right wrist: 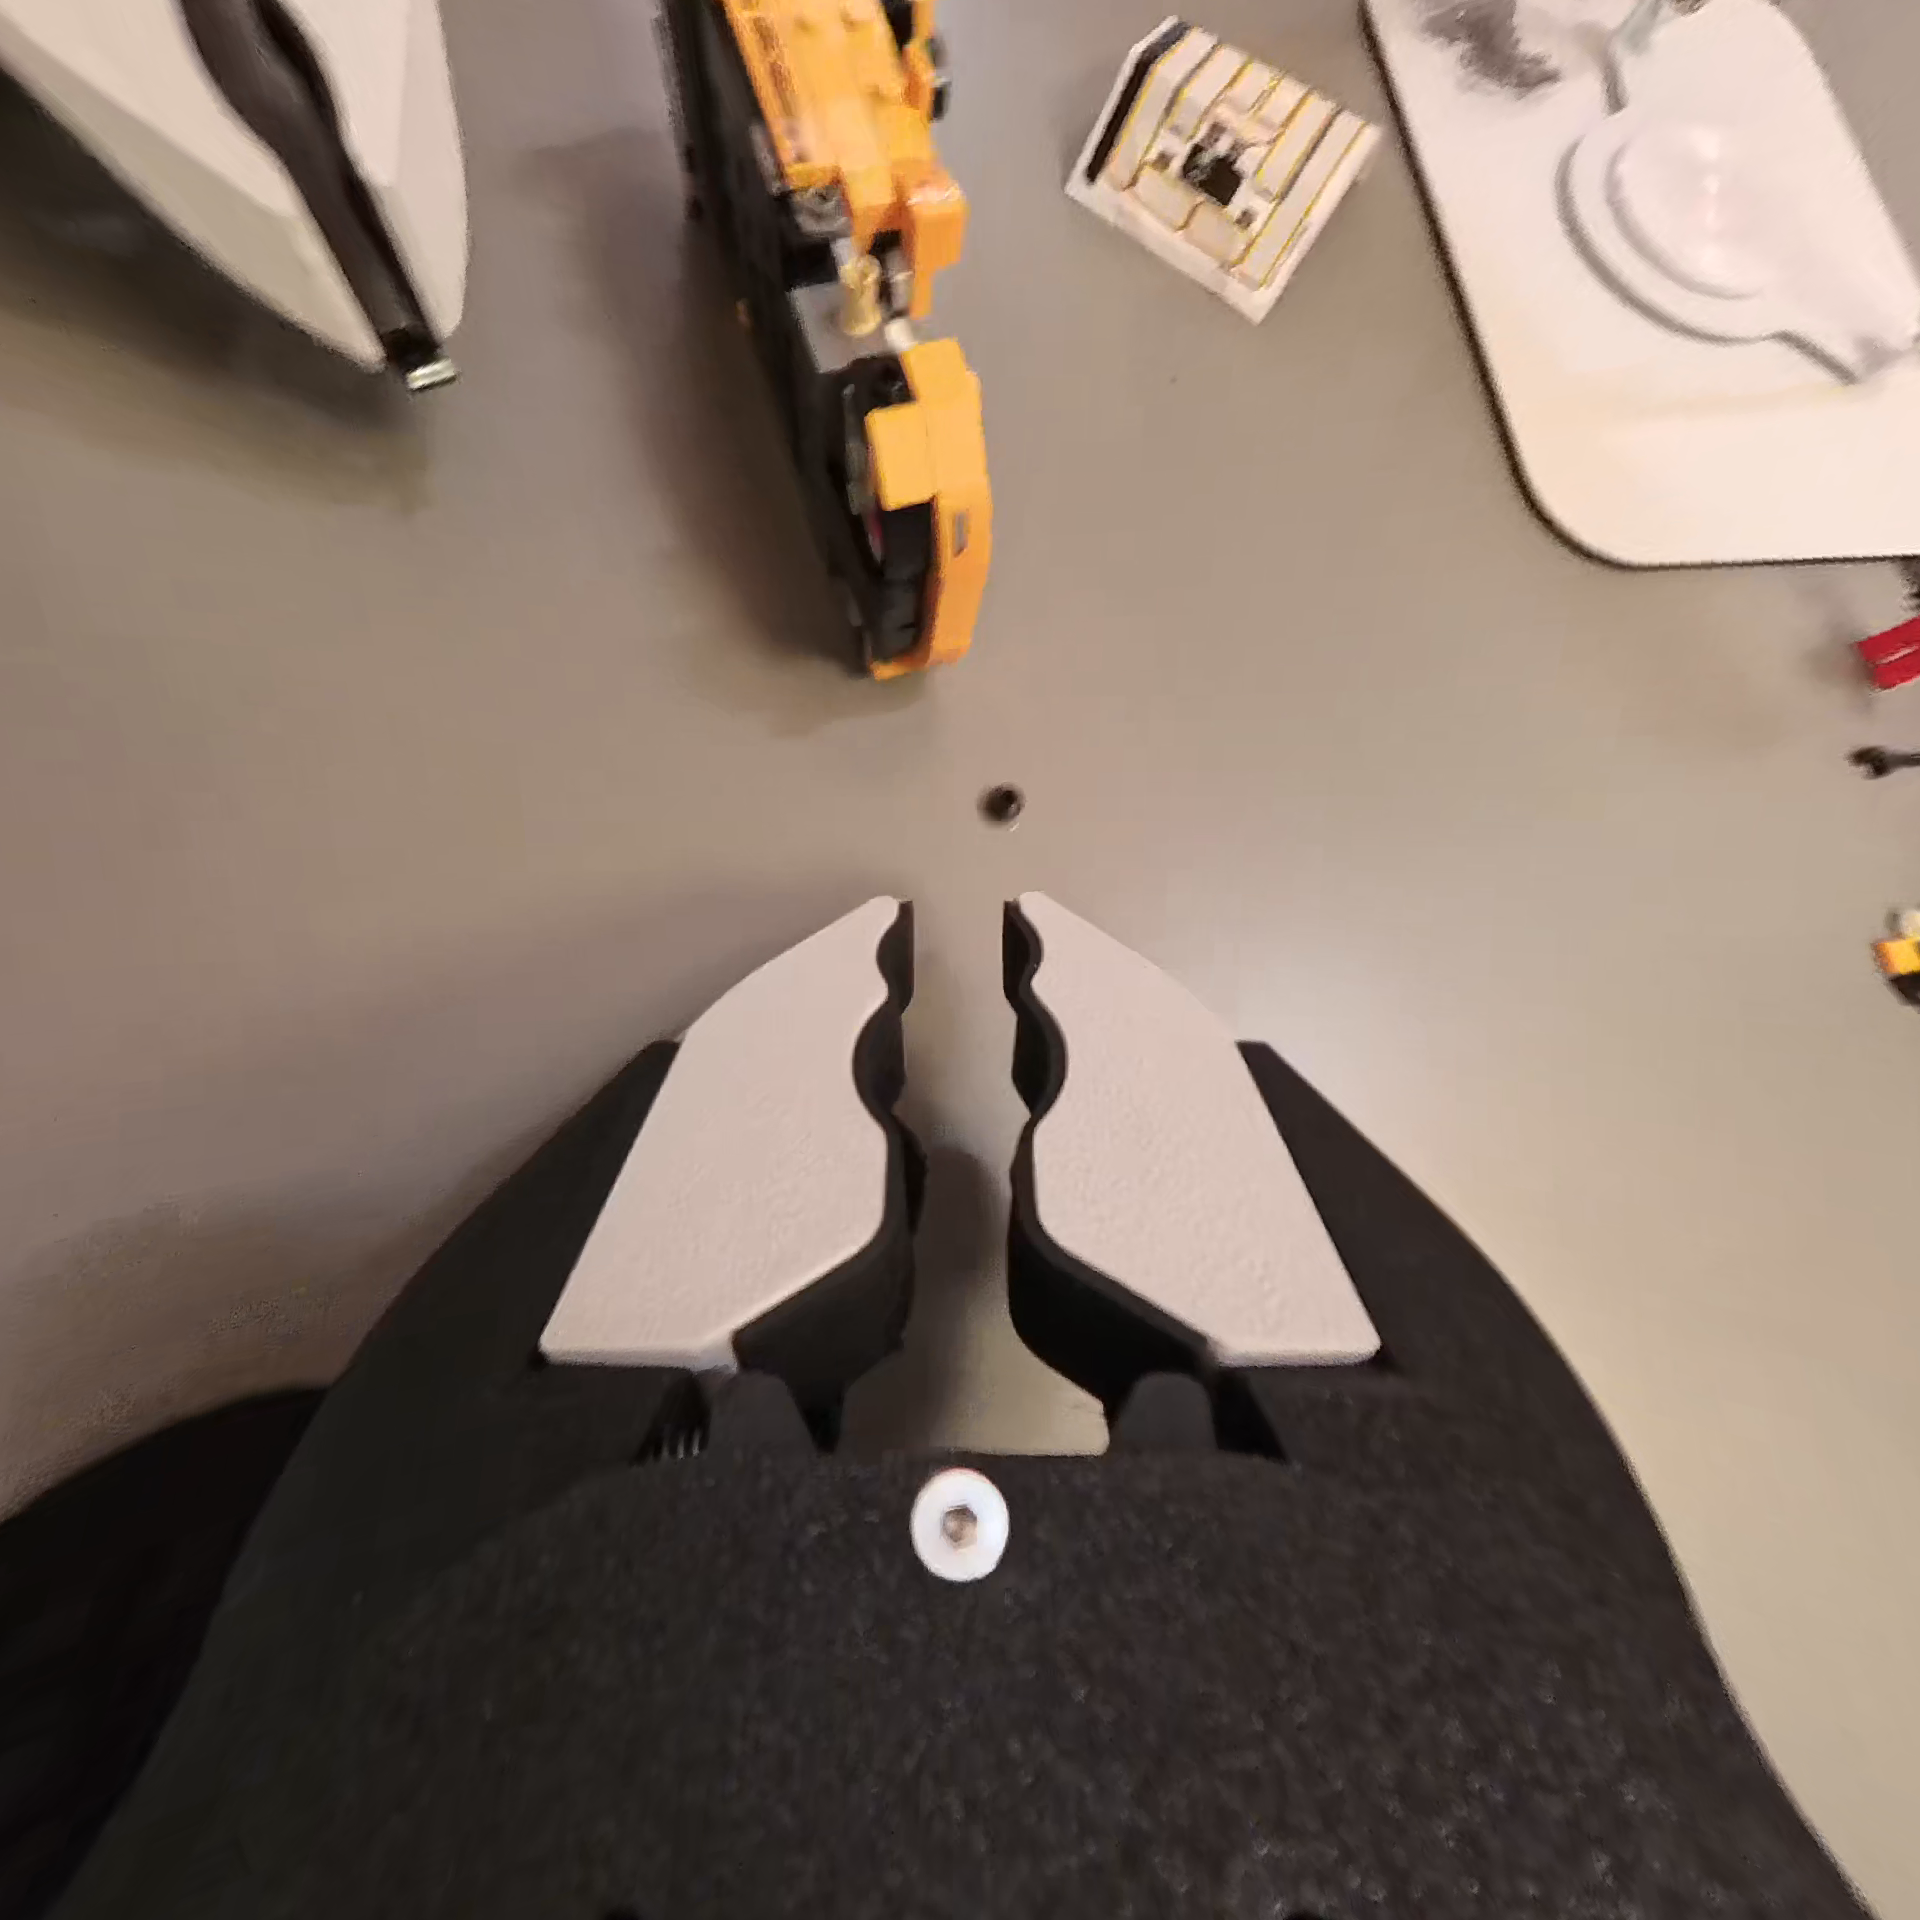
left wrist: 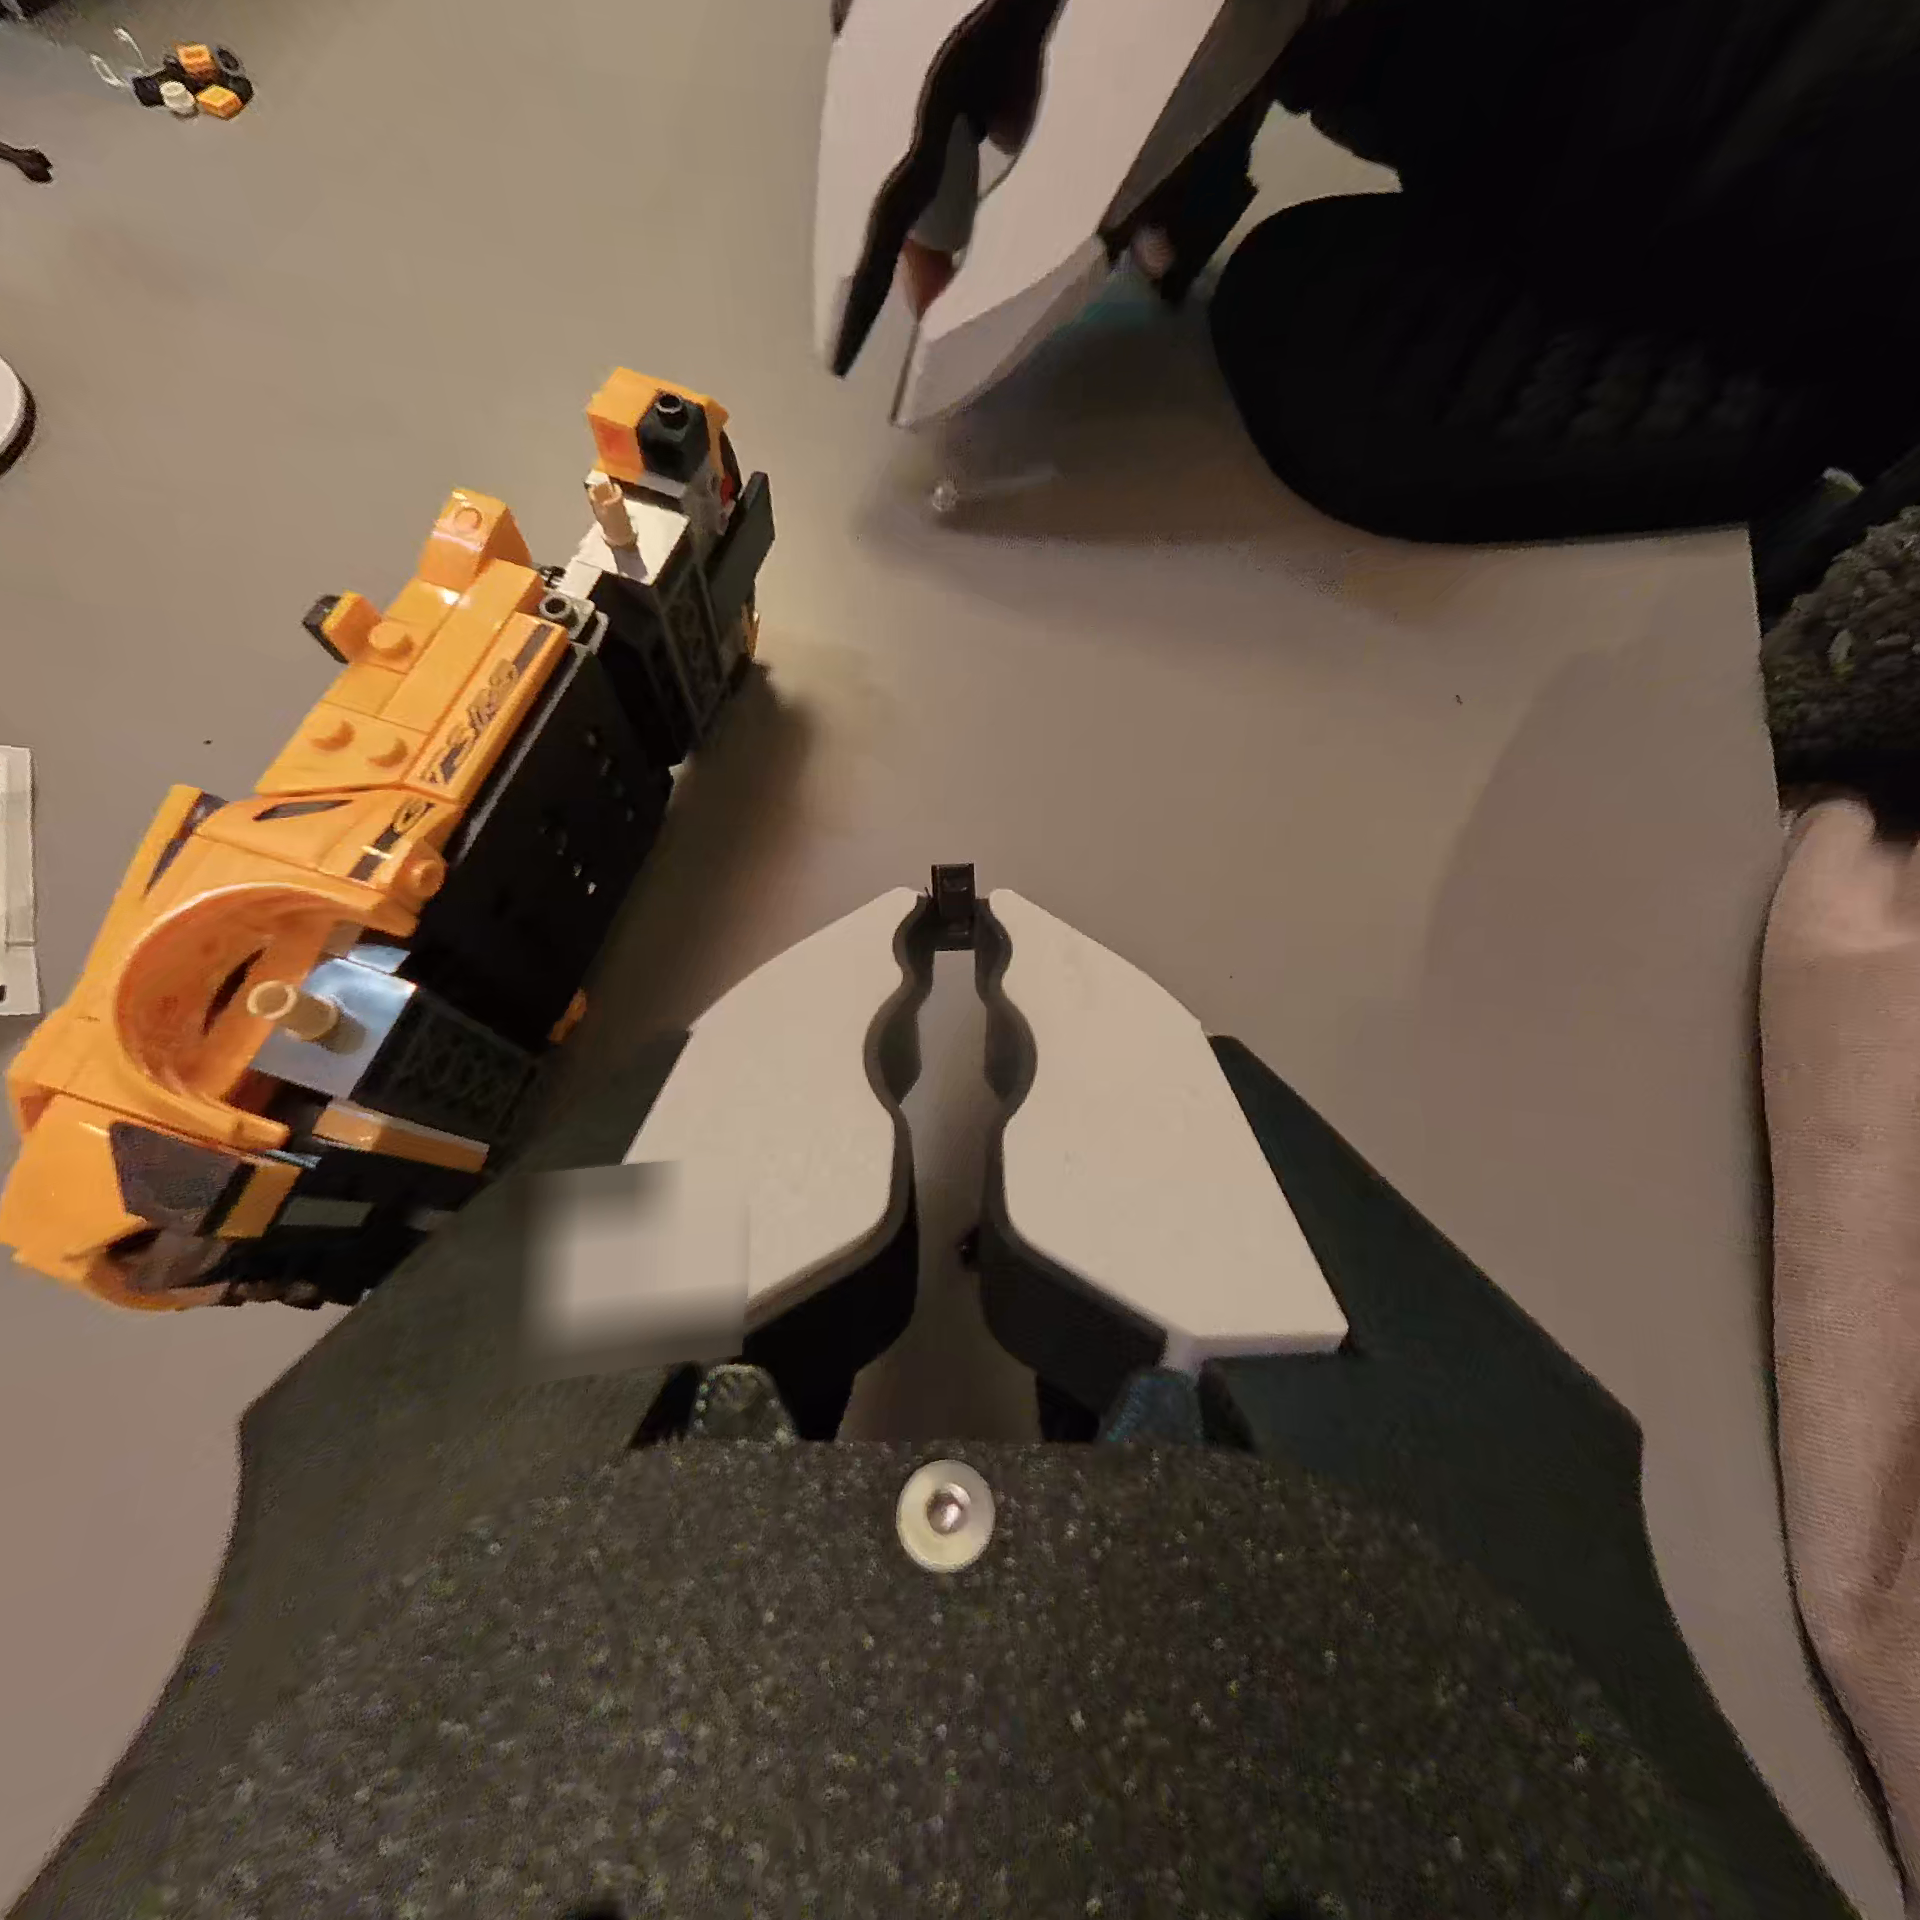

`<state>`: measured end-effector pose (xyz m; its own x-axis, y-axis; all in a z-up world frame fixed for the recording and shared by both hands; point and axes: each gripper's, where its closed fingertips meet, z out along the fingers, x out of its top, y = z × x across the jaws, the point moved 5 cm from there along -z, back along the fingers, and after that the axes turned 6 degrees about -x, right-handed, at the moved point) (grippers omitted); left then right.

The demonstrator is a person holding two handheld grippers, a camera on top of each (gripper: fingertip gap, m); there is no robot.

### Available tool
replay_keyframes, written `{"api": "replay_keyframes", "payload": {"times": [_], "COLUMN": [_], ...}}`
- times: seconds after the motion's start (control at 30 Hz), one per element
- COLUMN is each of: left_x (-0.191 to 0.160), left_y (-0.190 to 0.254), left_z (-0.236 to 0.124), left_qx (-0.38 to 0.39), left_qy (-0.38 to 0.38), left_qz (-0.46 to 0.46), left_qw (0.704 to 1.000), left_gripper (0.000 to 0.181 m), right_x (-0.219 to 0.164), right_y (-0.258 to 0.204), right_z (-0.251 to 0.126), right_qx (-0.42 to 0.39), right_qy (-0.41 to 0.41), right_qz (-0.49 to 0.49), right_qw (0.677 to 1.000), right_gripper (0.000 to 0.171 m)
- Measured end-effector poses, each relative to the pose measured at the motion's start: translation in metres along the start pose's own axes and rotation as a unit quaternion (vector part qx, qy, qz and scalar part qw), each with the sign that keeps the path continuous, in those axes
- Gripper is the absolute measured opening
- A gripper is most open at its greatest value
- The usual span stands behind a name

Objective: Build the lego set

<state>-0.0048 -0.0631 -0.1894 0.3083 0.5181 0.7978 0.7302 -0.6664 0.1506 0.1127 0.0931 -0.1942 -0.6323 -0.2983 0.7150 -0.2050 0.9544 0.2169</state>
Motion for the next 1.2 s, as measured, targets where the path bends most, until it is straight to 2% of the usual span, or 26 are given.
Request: {"api": "replay_keyframes", "payload": {"times": [0.1,0.23,0.43,0.5,0.63,0.9,1.07,1.2], "left_x": [0.004,0.009,0.008,0.008,0.008,0.005,0.003,0.002], "left_y": [0.000,0.001,0.001,0.001,0.001,-0.001,-0.001,-0.002], "left_z": [0.000,-0.004,-0.005,-0.005,-0.006,-0.006,-0.006,-0.006], "left_qx": [0.000,0.000,-0.010,-0.011,-0.012,-0.009,-0.008,-0.009], "left_qy": [0.018,0.046,0.050,0.050,0.051,0.046,0.039,0.038], "left_qz": [-0.010,-0.015,-0.023,-0.022,-0.024,-0.026,-0.026,-0.029], "left_qw": [1.000,0.999,0.998,0.998,0.998,0.999,0.999,0.999], "left_gripper": [0.007,0.007,0.007,0.007,0.007,0.007,0.007,0.007], "right_x": [0.008,0.007,0.012,0.013,0.014,0.035,0.046,0.046], "right_y": [0.010,0.009,0.008,0.009,0.003,-0.046,-0.082,-0.093], "right_z": [0.017,0.032,0.040,0.041,0.040,0.028,0.033,0.036], "right_qx": [-0.018,0.009,0.021,0.021,0.031,0.086,0.123,0.133], "right_qy": [-0.005,-0.025,-0.048,-0.055,-0.057,-0.033,-0.027,-0.029], "right_qz": [0.008,0.006,-0.021,-0.027,-0.038,-0.094,-0.141,-0.155], "right_qw": [1.000,1.000,0.998,0.998,0.997,0.991,0.982,0.979], "right_gripper": [0.014,0.015,0.015,0.008,0.006,0.006,0.006,0.006]}}
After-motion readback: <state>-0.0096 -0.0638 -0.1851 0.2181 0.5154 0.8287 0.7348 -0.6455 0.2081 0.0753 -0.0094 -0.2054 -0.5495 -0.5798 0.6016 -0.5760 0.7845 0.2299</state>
